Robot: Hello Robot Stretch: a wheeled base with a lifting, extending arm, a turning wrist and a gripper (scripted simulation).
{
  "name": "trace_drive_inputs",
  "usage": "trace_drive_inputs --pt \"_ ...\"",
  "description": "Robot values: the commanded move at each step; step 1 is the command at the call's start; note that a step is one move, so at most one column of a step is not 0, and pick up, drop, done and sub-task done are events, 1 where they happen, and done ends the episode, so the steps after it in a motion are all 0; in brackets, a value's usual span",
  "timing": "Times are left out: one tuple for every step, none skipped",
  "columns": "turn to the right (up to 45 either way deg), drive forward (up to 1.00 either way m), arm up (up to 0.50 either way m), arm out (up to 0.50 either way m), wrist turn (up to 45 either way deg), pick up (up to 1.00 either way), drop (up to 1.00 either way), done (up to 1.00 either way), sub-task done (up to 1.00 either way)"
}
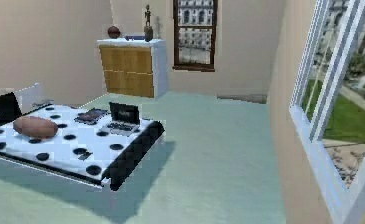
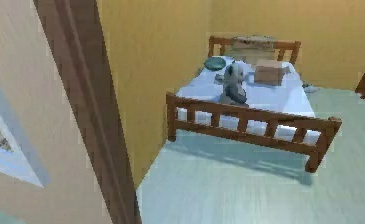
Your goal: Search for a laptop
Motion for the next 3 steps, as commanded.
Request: trace_drive_inputs --pt "0.0 0.95 0.00 0.00 0.0 0.00 0.00 0.00 0.00" --pt "-33.0 0.00 0.00 0.00 0.0 0.00 0.00 0.00 0.00" --pt "0.0 0.00 0.00 0.00 0.0 0.00 0.00 1.00 0.00"
